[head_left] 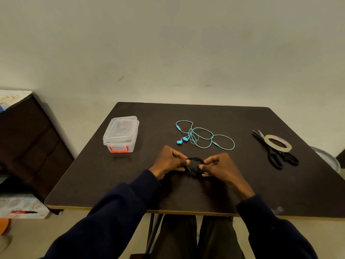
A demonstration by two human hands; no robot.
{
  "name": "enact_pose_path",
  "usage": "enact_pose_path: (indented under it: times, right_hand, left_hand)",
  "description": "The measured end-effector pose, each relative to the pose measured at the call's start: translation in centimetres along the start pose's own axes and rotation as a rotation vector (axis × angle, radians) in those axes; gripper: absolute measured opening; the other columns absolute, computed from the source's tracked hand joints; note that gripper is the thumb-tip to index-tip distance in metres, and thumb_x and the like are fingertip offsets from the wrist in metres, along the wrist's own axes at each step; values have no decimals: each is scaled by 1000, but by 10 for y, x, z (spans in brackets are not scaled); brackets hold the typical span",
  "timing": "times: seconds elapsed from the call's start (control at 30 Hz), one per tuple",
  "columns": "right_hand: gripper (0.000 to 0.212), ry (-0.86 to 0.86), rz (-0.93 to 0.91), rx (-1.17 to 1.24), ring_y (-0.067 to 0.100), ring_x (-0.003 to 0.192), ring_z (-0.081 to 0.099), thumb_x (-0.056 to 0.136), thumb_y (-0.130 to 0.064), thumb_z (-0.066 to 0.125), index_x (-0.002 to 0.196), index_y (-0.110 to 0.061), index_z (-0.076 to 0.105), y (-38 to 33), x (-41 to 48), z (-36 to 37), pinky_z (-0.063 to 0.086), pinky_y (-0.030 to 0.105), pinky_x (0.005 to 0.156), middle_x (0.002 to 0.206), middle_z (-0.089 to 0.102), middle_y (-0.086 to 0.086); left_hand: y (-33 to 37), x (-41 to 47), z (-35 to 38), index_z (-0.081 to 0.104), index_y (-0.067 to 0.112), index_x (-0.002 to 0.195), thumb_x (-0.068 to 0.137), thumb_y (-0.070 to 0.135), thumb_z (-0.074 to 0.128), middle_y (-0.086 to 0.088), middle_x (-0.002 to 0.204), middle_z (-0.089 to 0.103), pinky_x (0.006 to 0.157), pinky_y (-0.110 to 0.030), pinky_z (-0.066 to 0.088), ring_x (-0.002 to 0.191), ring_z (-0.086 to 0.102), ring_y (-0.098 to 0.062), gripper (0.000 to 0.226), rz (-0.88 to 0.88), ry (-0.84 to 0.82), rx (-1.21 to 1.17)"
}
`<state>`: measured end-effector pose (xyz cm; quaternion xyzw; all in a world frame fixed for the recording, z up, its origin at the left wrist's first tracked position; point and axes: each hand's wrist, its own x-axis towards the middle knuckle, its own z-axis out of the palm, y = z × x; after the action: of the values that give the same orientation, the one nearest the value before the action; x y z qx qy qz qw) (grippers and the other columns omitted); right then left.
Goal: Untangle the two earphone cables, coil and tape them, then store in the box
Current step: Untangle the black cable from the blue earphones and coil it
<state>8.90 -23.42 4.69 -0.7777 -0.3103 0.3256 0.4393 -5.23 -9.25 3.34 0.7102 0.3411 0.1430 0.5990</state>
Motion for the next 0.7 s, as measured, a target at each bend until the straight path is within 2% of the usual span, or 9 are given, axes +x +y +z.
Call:
enact_pose_path:
  times: [0.13, 0.33, 0.5, 0.63, 0.7]
  right_hand:
    - [10, -32, -3, -21, 13, 70, 74, 84, -10, 77, 92, -8, 71, 1, -2, 4, 56, 19, 59, 87, 75, 10]
    - [11, -95, -9, 19, 16, 76, 73, 84, -13, 77, 92, -11, 70, 0, -2, 8, 62, 29, 69, 86, 74, 10]
    - [5, -166, 5, 4, 13, 77, 67, 87, -11, 74, 91, -11, 73, -2, -1, 5, 60, 24, 64, 91, 71, 10]
    - [5, -194, -5, -20, 16, 82, 71, 85, -9, 76, 89, -11, 73, 0, 1, 3, 61, 27, 70, 92, 73, 10]
    - [10, -187, 1, 42, 18, 82, 73, 82, -6, 78, 91, -8, 74, 2, 1, 2, 62, 27, 71, 94, 75, 13]
  left_hand:
    - [-2, -4, -6, 74, -2, 100, 83, 4, 77, -17, 94, 76, 69, -25, 62, 82, 75, -20, 19, -19, -20, -4]
    - [-1, -8, -19, 75, -1, 99, 84, 2, 75, -14, 95, 76, 69, -25, 62, 81, 75, -17, 15, -34, -33, -1]
    - [1, -7, -23, 76, 1, 99, 84, 2, 75, -13, 96, 76, 70, -25, 62, 82, 74, -17, 14, -30, -29, 57]
    - [0, -7, -21, 76, 5, 98, 86, 3, 73, -11, 97, 75, 73, -26, 62, 85, 73, -18, 13, -12, -39, 115]
    - [0, -7, -22, 76, 5, 99, 86, 3, 73, -12, 98, 75, 74, -27, 62, 86, 72, -18, 14, -1, -43, 116]
